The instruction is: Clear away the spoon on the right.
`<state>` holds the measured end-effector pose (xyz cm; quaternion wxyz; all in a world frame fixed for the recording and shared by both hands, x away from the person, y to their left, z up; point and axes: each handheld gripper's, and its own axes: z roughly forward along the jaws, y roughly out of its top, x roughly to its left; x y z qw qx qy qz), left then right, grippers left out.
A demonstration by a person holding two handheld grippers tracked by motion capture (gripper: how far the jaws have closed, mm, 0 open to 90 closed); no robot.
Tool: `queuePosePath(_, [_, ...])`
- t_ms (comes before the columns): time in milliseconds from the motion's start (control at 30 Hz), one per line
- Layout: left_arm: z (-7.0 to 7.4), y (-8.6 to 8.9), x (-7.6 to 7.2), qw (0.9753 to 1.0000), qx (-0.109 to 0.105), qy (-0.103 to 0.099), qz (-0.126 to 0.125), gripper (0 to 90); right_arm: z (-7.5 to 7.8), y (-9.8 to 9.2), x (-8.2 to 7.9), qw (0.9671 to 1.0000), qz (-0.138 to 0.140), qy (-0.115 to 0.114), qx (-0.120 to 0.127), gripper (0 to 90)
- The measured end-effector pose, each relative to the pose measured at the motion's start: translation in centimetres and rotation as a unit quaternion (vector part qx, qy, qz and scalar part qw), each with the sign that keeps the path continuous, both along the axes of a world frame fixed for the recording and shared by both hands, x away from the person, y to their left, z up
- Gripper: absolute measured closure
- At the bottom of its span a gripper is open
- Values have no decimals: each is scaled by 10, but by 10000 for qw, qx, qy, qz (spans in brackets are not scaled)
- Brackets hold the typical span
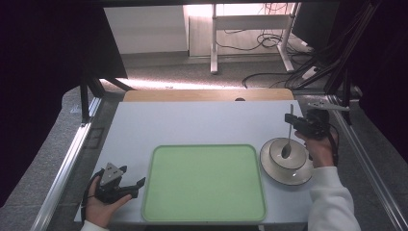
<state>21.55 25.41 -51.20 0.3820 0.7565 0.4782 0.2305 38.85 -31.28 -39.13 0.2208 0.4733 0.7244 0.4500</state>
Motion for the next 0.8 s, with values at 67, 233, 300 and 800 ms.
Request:
queuePosePath(67, [1, 0, -1, 10000, 3, -12, 4, 185, 1, 0, -1, 10000, 11, -23, 20, 894])
queuePosePath(233, [1, 1, -1, 10000, -13, -26, 25, 185, 8, 3, -5, 9998, 84, -126, 85, 893])
queuePosePath(300, [0, 0, 0, 10000, -12, -13, 22, 185, 11, 4, -7, 9997, 126, -170, 110, 894])
queuePosePath(800, [1, 1, 0, 10000, -21, -35, 26, 185, 28, 16, -21, 9979, 390, -463, 246, 894])
